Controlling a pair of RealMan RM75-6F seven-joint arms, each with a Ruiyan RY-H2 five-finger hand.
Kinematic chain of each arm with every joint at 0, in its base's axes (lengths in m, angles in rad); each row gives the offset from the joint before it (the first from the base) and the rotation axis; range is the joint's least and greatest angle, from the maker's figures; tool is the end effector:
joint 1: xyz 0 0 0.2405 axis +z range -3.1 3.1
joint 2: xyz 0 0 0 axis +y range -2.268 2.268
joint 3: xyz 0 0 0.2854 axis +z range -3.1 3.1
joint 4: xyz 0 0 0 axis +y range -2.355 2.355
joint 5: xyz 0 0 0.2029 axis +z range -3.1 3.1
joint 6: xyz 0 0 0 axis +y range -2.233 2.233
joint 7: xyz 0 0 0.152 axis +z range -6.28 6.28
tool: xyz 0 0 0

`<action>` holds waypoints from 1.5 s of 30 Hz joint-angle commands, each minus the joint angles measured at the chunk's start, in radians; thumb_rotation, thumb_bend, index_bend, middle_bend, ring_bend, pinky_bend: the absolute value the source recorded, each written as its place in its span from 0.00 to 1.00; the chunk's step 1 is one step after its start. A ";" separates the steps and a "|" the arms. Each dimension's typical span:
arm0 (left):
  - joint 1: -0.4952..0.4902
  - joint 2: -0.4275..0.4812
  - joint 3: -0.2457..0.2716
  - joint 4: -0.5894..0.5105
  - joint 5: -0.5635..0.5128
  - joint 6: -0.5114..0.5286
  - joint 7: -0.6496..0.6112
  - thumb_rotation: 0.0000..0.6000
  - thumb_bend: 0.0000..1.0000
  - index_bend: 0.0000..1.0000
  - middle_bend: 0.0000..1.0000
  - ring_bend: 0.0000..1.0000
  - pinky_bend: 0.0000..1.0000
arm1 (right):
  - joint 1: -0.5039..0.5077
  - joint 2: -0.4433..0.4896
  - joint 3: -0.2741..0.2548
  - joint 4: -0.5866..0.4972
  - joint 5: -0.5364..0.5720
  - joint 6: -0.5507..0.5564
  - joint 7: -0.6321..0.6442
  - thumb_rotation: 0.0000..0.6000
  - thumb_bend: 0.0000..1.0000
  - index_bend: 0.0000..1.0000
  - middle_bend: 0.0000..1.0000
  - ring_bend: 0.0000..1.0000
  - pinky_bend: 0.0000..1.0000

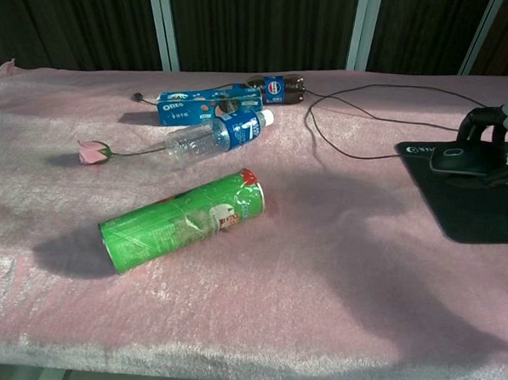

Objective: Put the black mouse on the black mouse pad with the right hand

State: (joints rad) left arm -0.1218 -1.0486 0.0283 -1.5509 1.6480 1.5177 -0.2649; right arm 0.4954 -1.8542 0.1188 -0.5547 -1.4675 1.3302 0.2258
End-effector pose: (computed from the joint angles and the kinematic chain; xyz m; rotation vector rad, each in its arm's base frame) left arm -0.3280 0.1865 0.1925 -1.5119 -0.9771 -1.0636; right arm -0.3205 -0.3541 0.0106 1.5136 -0.6993 1.0211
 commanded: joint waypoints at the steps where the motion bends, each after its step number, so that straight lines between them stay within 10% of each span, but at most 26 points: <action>1: 0.000 -0.001 0.001 -0.002 0.000 -0.001 0.004 1.00 0.35 0.22 0.13 0.10 0.43 | -0.028 0.025 0.003 0.008 0.033 -0.057 0.011 1.00 0.37 0.89 0.63 0.74 0.86; 13: -0.003 -0.003 0.001 -0.010 -0.001 -0.009 0.022 1.00 0.35 0.22 0.13 0.10 0.43 | -0.008 -0.034 0.032 0.242 0.101 -0.291 0.062 1.00 0.37 0.73 0.61 0.61 0.72; 28: -0.002 -0.001 0.005 -0.011 0.005 -0.007 0.023 1.00 0.35 0.22 0.13 0.10 0.43 | -0.010 -0.006 0.022 0.229 0.083 -0.329 0.144 1.00 0.37 0.24 0.12 0.04 0.18; 37: -0.001 -0.004 0.006 -0.012 0.006 -0.006 0.032 1.00 0.35 0.22 0.13 0.10 0.43 | -0.103 0.159 0.005 -0.073 -0.003 0.051 0.245 1.00 0.33 0.00 0.00 0.00 0.09; 45: 0.001 -0.008 0.002 -0.015 0.000 -0.003 0.045 1.00 0.35 0.22 0.13 0.10 0.43 | -0.274 0.415 -0.028 -0.644 0.050 0.171 -0.097 1.00 0.33 0.00 0.00 0.00 0.09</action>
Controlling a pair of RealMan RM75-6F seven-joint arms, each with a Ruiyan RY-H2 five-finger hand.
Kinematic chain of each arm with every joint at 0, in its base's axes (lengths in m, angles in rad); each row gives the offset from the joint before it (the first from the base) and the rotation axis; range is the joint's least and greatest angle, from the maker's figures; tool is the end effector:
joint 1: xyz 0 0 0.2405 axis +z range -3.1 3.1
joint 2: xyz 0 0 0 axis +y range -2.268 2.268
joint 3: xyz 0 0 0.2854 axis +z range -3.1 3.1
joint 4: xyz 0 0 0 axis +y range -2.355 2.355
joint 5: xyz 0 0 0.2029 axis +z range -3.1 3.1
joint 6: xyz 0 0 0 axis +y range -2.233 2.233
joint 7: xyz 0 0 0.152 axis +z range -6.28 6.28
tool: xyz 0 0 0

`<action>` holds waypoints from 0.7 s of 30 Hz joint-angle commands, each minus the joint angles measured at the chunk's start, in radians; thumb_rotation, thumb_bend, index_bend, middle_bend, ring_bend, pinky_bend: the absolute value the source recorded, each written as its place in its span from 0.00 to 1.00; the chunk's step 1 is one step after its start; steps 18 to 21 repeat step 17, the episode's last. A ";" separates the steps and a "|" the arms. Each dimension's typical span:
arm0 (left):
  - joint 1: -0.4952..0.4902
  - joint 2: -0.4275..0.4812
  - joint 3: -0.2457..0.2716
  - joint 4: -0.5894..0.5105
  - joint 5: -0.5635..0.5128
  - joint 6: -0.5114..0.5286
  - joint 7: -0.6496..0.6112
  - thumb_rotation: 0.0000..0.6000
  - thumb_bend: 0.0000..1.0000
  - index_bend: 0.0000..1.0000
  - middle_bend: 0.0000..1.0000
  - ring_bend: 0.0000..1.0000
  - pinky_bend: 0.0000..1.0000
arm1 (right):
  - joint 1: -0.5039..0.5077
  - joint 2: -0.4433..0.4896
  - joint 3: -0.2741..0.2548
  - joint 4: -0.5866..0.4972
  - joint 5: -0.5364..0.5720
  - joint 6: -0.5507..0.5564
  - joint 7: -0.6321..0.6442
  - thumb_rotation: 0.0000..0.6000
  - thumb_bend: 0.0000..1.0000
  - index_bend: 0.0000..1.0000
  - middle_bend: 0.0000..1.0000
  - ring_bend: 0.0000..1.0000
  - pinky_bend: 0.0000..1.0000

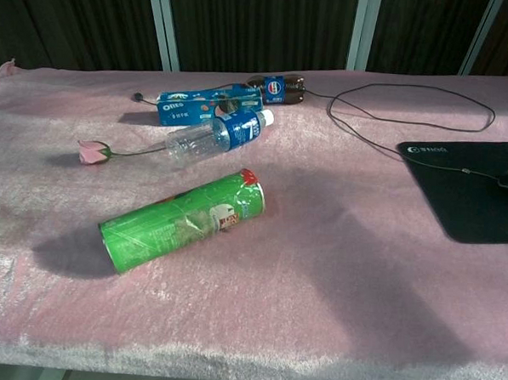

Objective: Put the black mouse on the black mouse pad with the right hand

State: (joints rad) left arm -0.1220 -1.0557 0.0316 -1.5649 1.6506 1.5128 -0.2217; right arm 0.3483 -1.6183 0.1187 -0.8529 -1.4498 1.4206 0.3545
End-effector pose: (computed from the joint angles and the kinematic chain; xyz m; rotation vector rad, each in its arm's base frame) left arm -0.3254 0.1855 0.1874 -1.5263 -0.9623 -1.0447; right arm -0.3570 -0.3071 0.0802 1.3610 -0.8607 1.1407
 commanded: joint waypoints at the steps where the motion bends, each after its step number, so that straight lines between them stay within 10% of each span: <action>1: 0.002 -0.001 -0.003 -0.002 -0.005 0.003 0.003 1.00 0.35 0.22 0.13 0.10 0.43 | -0.148 0.203 -0.033 -0.415 0.048 0.089 -0.267 1.00 0.33 0.00 0.00 0.00 0.09; 6: 0.002 -0.005 -0.007 -0.004 -0.015 0.000 0.016 1.00 0.35 0.22 0.13 0.10 0.43 | -0.214 0.307 -0.066 -0.681 0.066 0.127 -0.448 1.00 0.28 0.00 0.00 0.00 0.11; 21: -0.001 -0.007 -0.009 -0.010 -0.021 -0.012 0.032 1.00 0.35 0.22 0.13 0.10 0.43 | -0.234 0.322 -0.063 -0.735 0.055 0.116 -0.482 1.00 0.26 0.00 0.00 0.00 0.15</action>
